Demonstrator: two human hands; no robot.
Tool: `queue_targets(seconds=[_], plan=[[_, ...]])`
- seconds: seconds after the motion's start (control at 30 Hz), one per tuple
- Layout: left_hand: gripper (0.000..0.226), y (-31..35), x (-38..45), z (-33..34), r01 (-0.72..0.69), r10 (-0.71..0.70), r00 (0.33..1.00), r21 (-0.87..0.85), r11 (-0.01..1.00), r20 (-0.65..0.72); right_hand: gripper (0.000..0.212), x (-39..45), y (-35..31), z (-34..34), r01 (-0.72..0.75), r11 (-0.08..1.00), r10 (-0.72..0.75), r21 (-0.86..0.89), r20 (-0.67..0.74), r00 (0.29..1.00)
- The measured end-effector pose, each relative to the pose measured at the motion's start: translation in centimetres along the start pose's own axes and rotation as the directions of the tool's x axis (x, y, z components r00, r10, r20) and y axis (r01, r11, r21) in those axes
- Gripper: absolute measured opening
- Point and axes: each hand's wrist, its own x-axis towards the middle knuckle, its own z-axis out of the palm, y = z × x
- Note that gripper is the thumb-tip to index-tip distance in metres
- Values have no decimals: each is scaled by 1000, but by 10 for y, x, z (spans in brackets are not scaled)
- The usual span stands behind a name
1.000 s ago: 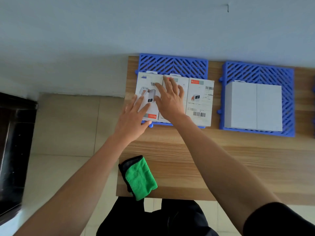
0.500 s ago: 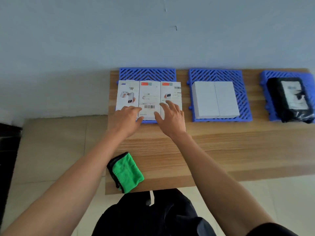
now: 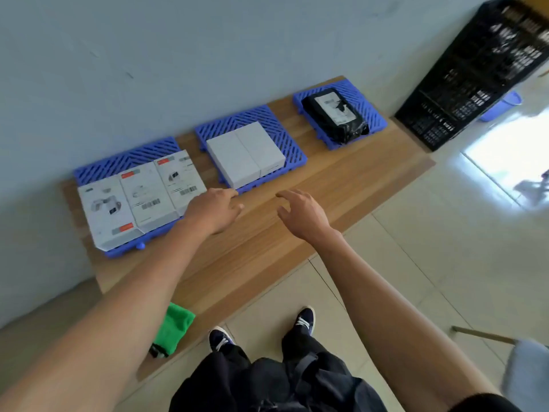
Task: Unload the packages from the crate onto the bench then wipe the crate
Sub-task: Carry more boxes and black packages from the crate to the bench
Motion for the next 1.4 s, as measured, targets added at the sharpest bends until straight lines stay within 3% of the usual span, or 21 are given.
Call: queue_targets(seconds=[0.3, 0.6, 0.9, 1.4], plan=[[53, 255, 64, 37, -348, 327, 933, 153, 925, 150, 40, -82, 192, -117, -283, 954, 296, 103, -153, 943], [48, 491, 80, 104, -537, 490, 836, 193, 821, 246, 39, -171, 415, -211, -493, 852, 523, 179, -220, 824], [52, 613, 133, 138, -595, 536, 793, 179, 784, 289, 36, -162, 516, -252, -526, 813, 578, 248, -239, 781], [53, 807, 339, 148, -700, 655, 706, 123, 704, 269, 34, -47, 674, -380, -600, 749, 662, 282, -295, 689]])
